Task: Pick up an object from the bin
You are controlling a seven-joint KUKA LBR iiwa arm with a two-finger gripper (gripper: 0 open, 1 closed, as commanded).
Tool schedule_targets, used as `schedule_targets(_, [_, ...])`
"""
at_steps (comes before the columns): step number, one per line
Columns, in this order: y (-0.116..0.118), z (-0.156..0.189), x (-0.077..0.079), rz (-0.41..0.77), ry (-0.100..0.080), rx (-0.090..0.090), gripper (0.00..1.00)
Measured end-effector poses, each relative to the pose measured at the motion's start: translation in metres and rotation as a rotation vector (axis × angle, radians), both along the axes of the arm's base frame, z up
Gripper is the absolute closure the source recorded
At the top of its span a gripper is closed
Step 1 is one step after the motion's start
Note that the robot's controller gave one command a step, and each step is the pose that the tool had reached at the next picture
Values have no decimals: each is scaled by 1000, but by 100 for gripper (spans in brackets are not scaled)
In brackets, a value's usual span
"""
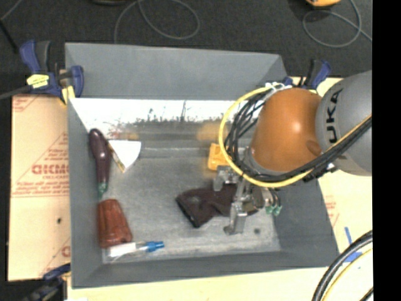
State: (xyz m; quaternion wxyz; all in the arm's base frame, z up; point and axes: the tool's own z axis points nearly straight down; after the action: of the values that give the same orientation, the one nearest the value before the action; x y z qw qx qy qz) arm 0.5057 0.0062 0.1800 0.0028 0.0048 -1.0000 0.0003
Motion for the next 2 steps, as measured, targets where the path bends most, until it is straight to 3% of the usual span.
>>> schedule_targets(1, [0,4,2,0,-8,0,0])
schedule_targets(2, [-5,-12,6,-75,-15,1,0])
